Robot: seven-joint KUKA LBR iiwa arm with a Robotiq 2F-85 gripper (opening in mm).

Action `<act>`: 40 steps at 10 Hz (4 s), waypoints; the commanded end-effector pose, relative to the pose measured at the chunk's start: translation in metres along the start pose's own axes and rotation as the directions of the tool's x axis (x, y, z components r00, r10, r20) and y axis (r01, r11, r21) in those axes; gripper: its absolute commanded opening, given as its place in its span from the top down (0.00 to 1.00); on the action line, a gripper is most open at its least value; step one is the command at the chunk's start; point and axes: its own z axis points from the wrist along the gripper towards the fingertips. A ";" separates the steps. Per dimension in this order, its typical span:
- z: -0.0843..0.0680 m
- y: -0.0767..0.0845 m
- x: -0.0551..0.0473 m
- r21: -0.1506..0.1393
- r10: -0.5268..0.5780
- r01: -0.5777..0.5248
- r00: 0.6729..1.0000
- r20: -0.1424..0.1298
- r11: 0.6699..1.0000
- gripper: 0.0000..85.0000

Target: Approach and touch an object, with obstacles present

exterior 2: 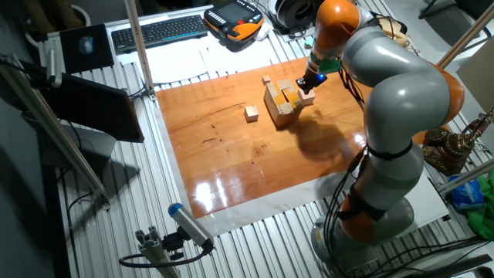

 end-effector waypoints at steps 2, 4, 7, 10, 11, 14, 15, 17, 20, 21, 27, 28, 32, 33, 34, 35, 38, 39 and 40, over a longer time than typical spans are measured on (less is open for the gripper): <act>0.004 -0.012 0.003 0.006 0.005 -0.005 1.000 0.012 1.000 1.00; 0.008 -0.024 0.007 0.001 0.013 -0.013 1.000 0.014 1.000 1.00; 0.013 -0.039 0.010 -0.004 0.041 -0.041 0.999 0.009 0.999 1.00; 0.019 -0.049 0.015 0.016 0.060 -0.061 0.998 0.013 0.998 1.00; 0.020 -0.050 0.014 0.035 0.069 -0.070 0.998 0.014 0.997 1.00; 0.029 -0.051 0.011 0.047 0.096 -0.097 0.995 0.029 0.994 1.00; 0.031 -0.051 0.010 0.047 0.096 -0.097 0.995 0.032 0.994 1.00; 0.033 -0.050 0.009 0.038 0.086 -0.088 0.995 0.047 0.995 1.00; 0.033 -0.050 0.009 0.030 0.064 -0.065 0.998 0.027 0.997 1.00; 0.033 -0.050 0.009 0.032 0.076 -0.077 0.996 0.045 0.996 1.00; 0.033 -0.050 0.009 0.019 0.099 -0.100 0.994 0.044 0.995 1.00; 0.033 -0.050 0.009 -0.001 0.103 -0.103 0.994 0.043 0.995 1.00; 0.042 -0.053 0.003 0.017 0.129 -0.130 0.989 0.077 0.991 1.00; 0.047 -0.056 -0.002 0.008 0.128 -0.129 0.988 0.088 0.992 1.00; 0.051 -0.061 -0.008 -0.001 0.121 -0.121 0.989 0.091 0.993 1.00; 0.050 -0.067 -0.016 -0.002 0.104 -0.104 0.991 0.085 0.995 1.00; 0.058 -0.067 -0.037 0.014 0.085 -0.086 0.993 0.083 0.996 1.00; 0.064 -0.069 -0.043 0.002 0.075 -0.076 0.994 0.082 0.997 1.00; 0.068 -0.072 -0.048 -0.009 0.067 -0.066 0.994 0.082 0.998 1.00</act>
